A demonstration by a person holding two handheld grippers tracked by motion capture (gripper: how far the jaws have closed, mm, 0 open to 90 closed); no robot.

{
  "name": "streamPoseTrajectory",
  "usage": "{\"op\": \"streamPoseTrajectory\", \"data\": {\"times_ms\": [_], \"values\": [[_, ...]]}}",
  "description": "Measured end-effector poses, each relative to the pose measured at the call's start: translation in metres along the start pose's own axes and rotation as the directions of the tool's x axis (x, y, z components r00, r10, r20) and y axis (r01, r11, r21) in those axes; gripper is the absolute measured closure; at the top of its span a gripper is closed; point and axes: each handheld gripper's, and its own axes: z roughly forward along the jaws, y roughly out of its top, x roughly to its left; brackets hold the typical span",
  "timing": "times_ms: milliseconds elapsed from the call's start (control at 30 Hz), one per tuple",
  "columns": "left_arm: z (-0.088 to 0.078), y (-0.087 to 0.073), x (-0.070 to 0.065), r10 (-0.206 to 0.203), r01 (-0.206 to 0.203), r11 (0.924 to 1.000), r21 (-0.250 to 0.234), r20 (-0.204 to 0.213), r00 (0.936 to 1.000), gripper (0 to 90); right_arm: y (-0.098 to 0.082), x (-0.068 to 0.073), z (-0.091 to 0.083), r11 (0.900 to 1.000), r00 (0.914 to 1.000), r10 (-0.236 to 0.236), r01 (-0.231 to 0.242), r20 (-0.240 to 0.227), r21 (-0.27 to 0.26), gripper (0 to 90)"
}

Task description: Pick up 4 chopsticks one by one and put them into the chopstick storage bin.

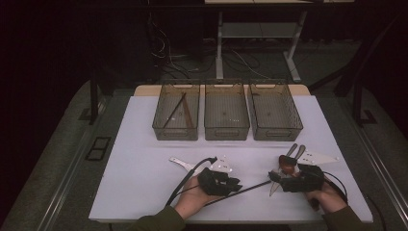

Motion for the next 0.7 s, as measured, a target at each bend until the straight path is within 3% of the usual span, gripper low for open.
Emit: {"op": "streamPoseTrajectory", "data": {"times_ms": [400,700], "values": [[0.013,-0.001,-0.005,0.018,-0.018,0.999,0.041,0.009,0.9998,77.5,0.0,0.0,0.0,1.0,1.0,0.0,0.0,0.0,0.0,14.3],[0.018,-0.003,-0.008,0.051,-0.05,0.9978,0.043,-0.022,0.9984,83.0,0.0,0.0,0.0,1.0,1.0,-0.001,0.001,0.0,0.001,14.3]]}}
